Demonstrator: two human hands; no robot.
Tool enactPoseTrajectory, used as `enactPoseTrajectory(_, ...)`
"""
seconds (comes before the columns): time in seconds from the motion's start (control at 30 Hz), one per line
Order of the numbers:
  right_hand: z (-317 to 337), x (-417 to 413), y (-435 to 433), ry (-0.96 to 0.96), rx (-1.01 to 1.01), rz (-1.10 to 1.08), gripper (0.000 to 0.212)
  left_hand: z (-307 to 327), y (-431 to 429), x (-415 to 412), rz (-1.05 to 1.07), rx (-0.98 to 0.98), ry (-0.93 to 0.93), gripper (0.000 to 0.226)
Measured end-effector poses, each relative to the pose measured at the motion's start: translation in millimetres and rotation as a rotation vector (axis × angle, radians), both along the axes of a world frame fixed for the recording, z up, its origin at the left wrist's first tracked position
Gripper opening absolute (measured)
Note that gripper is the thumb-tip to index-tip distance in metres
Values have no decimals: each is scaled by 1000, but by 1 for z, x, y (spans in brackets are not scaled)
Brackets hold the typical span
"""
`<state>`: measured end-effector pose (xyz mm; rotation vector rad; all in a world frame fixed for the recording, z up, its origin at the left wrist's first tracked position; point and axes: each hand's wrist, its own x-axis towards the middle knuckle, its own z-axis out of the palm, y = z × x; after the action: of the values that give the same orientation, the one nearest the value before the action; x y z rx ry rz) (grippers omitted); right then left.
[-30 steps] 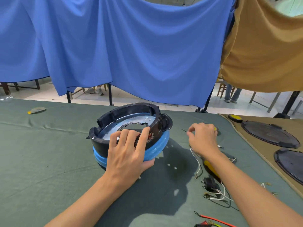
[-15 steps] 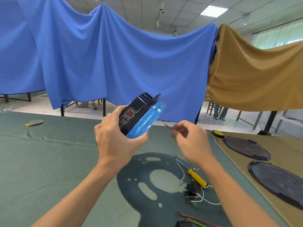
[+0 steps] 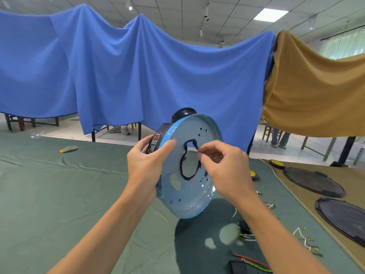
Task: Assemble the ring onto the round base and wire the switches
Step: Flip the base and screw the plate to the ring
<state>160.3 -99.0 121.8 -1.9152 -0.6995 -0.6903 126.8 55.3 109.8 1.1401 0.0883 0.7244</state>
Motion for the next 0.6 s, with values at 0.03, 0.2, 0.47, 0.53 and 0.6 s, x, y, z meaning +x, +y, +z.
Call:
enactPoseTrajectory(0.03, 1, -1, 3, -7, 8, 4, 15, 2, 2, -1, -24, -31, 15, 39)
enactPoseTrajectory(0.2, 8, -2, 16, -49, 42, 36, 10, 5, 8, -7, -168, -163, 116, 33)
enactPoseTrajectory(0.47, 9, 2, 36, -165, -66, 39, 10, -4, 3, -12, -301, -221, 267, 46)
enactPoseTrajectory(0.53, 9, 5, 39, -163, -122, 40, 11, -8, 3, -11, -294, -243, 293, 49)
enactPoseTrajectory(0.6, 9, 10, 42, -147, -203, 41, 13, -12, 3, -9, -283, -256, 311, 48)
